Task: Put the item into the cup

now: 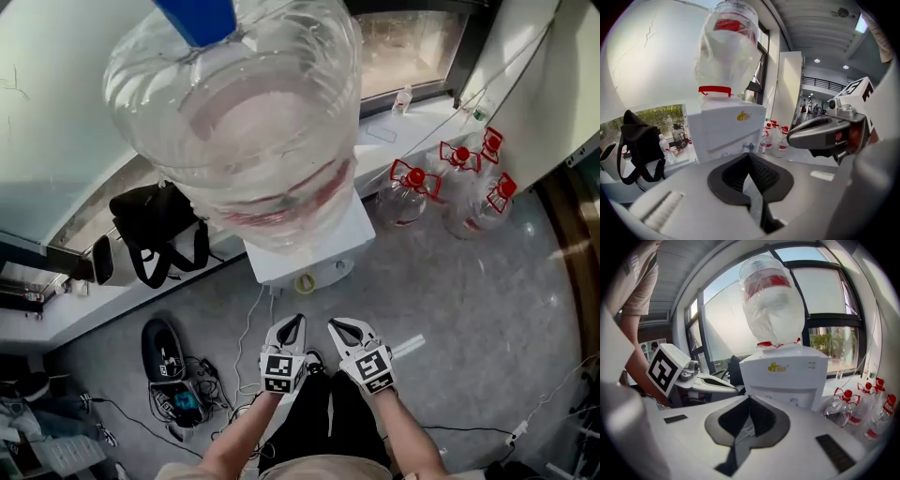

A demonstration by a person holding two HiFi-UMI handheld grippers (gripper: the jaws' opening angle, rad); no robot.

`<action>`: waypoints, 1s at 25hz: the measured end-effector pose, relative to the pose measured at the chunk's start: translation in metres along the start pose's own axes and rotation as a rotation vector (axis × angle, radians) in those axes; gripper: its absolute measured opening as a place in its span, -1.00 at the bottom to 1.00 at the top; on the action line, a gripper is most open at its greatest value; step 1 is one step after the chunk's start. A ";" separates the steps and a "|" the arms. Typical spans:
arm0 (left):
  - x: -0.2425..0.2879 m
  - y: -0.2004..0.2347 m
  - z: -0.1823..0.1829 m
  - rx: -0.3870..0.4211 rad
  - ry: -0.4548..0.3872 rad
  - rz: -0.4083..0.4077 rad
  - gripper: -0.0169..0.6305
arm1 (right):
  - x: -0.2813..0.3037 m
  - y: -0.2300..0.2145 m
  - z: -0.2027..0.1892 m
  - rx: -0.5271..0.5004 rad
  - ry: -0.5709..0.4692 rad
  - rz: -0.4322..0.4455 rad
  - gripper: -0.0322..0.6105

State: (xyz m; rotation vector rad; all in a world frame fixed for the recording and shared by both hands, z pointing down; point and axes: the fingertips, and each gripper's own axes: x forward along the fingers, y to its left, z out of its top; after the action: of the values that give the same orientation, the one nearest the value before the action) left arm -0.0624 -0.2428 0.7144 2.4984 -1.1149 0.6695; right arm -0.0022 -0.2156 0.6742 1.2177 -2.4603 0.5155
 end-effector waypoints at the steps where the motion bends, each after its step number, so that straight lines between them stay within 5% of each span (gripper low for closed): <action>1: -0.007 -0.001 0.010 0.000 -0.006 0.006 -0.92 | -0.004 0.001 0.007 0.000 -0.008 -0.003 -0.87; 25: -0.135 -0.015 0.183 0.054 -0.231 0.066 -0.92 | -0.110 0.034 0.149 -0.170 -0.159 -0.047 -0.87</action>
State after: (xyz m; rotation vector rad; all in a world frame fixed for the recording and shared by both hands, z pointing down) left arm -0.0779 -0.2367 0.4877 2.6475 -1.2787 0.4411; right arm 0.0120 -0.1903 0.4879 1.2865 -2.5386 0.1978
